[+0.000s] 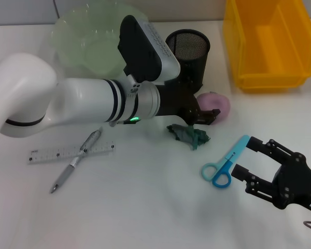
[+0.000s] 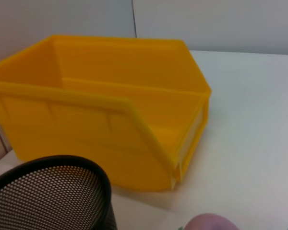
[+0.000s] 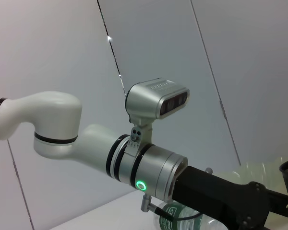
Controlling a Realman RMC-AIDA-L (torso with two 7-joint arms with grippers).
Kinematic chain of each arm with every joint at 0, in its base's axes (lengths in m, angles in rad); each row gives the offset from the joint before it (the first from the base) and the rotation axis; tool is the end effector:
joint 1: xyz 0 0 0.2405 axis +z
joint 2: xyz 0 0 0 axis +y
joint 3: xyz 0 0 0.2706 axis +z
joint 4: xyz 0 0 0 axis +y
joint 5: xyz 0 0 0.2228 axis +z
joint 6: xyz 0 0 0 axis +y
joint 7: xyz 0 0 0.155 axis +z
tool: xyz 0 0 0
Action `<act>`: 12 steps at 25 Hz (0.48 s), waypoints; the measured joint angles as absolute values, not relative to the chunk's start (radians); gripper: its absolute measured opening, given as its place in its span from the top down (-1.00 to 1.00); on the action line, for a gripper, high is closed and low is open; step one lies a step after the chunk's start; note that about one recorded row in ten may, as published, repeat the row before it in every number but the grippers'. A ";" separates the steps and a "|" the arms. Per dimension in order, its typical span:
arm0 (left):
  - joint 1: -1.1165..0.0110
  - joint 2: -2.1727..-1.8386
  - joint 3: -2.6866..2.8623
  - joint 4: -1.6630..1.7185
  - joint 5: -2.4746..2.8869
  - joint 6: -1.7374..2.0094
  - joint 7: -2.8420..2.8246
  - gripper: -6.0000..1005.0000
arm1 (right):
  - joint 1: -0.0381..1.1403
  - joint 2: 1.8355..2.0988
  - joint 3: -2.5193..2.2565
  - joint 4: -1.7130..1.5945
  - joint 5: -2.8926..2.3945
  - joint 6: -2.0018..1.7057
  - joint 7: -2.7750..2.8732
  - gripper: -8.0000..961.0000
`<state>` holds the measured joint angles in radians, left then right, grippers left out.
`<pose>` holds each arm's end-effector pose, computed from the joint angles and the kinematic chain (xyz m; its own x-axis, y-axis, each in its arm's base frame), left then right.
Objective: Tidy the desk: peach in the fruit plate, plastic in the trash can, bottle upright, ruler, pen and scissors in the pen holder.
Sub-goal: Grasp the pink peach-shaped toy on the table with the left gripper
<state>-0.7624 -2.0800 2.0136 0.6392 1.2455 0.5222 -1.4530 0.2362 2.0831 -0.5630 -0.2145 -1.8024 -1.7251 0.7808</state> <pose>-0.1604 0.4007 -0.1689 0.9699 0.1371 0.2011 0.2048 -0.9061 -0.3703 0.3352 0.2147 -0.0546 0.5829 -0.2067 -0.7858 -0.5566 -0.8062 -0.2008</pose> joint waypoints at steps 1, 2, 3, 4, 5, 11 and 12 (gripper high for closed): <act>-0.762 -2.080 2.018 0.639 1.245 0.521 -1.453 -0.59 | 0.236 2.083 -0.563 -0.214 -1.802 -1.725 0.781 -0.66; -0.763 -2.080 2.023 0.639 1.245 0.519 -1.453 -0.59 | 0.236 2.083 -0.563 -0.215 -1.802 -1.723 0.781 -0.66; -0.763 -2.080 2.028 0.638 1.245 0.515 -1.453 -0.59 | 0.237 2.083 -0.563 -0.215 -1.802 -1.721 0.781 -0.66; -0.764 -2.080 2.042 0.638 1.245 0.502 -1.453 -0.59 | 0.237 2.083 -0.563 -0.214 -1.802 -1.716 0.781 -0.66; -0.764 -2.080 2.042 0.638 1.245 0.502 -1.453 -0.59 | 0.237 2.083 -0.563 -0.214 -1.802 -1.716 0.781 -0.66; -0.764 -2.080 2.061 0.638 1.245 0.495 -1.453 -0.59 | 0.240 2.083 -0.563 -0.207 -1.802 -1.714 0.776 -0.66; -0.764 -2.080 2.061 0.638 1.245 0.495 -1.453 -0.59 | 0.240 2.083 -0.563 -0.207 -1.802 -1.713 0.776 -0.66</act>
